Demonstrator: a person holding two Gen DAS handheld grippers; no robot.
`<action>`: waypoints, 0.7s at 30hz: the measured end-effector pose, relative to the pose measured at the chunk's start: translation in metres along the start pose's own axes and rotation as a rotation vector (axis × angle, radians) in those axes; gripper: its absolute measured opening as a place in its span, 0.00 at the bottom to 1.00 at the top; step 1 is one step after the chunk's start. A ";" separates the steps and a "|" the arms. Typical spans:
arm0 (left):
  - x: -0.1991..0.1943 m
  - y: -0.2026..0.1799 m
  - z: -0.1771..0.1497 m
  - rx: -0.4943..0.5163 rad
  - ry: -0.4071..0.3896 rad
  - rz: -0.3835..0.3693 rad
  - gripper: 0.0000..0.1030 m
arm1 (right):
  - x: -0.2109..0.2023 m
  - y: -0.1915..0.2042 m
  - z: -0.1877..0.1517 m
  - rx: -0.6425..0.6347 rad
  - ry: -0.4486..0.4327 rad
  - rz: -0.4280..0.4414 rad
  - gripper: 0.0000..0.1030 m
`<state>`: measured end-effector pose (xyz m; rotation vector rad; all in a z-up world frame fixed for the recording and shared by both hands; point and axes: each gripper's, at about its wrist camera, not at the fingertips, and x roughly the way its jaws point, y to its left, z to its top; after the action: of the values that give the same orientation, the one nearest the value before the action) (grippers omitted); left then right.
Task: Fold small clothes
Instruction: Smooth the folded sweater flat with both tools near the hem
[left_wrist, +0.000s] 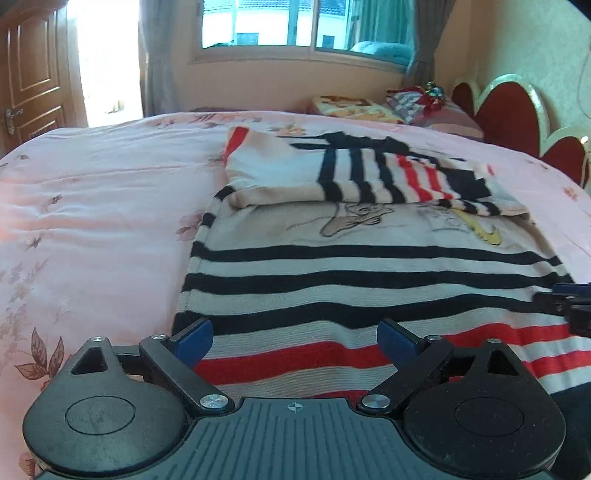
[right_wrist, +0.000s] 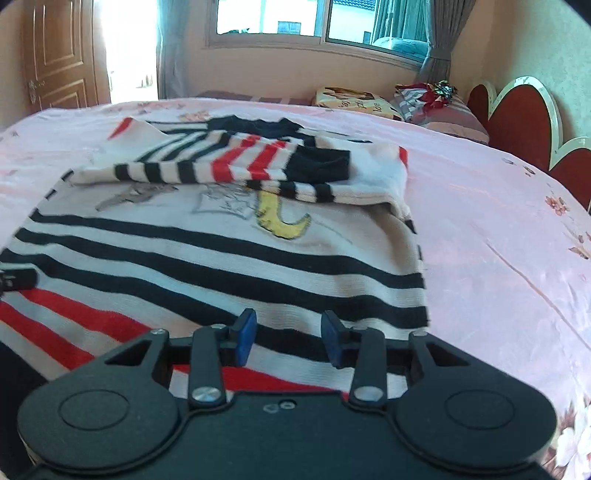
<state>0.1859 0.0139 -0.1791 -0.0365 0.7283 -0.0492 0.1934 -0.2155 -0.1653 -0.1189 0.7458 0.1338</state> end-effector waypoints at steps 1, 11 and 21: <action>-0.002 -0.006 0.001 0.014 -0.001 -0.023 0.93 | -0.004 0.012 0.000 0.001 -0.004 0.023 0.36; 0.013 -0.027 -0.015 0.082 0.080 -0.049 0.93 | -0.006 0.047 -0.029 0.021 0.065 0.011 0.37; 0.009 -0.025 -0.019 0.092 0.075 -0.049 0.93 | -0.024 0.033 -0.047 0.051 0.061 -0.041 0.39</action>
<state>0.1789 -0.0121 -0.1979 0.0352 0.7990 -0.1316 0.1395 -0.1921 -0.1849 -0.0902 0.8066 0.0725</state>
